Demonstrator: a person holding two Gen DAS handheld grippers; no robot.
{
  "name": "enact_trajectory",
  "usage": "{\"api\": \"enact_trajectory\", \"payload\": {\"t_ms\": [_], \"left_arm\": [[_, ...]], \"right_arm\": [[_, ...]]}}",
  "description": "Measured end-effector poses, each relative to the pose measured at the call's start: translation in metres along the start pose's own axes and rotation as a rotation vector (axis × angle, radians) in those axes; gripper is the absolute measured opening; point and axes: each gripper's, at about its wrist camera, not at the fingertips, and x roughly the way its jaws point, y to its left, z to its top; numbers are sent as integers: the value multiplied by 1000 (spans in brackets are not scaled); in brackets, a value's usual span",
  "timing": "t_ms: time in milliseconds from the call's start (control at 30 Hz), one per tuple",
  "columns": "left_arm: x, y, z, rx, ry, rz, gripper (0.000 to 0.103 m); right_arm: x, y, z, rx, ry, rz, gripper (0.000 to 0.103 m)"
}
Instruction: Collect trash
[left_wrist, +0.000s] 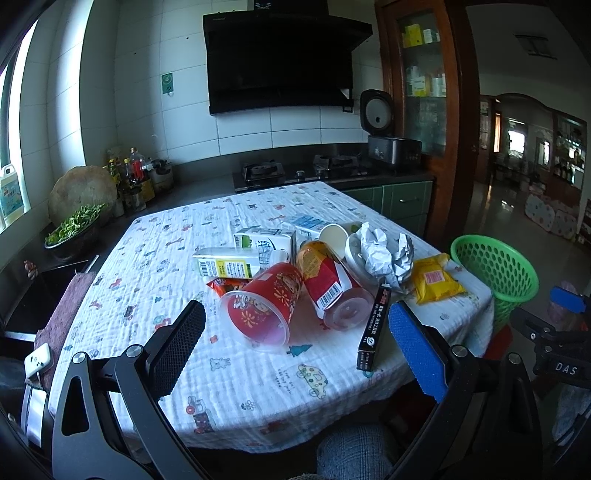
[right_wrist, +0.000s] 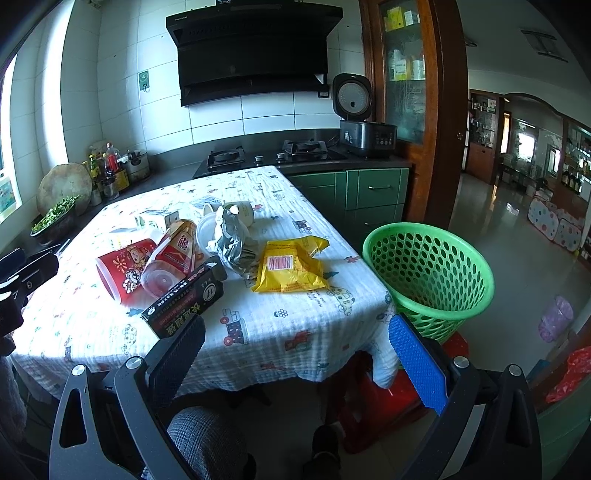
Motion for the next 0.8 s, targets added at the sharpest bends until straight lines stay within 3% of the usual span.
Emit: {"api": "enact_trajectory", "payload": {"t_ms": [800], "left_arm": [[19,3,-4,-7,26,9,98]], "right_arm": [[18,5,5,-22,23,10,97]]}}
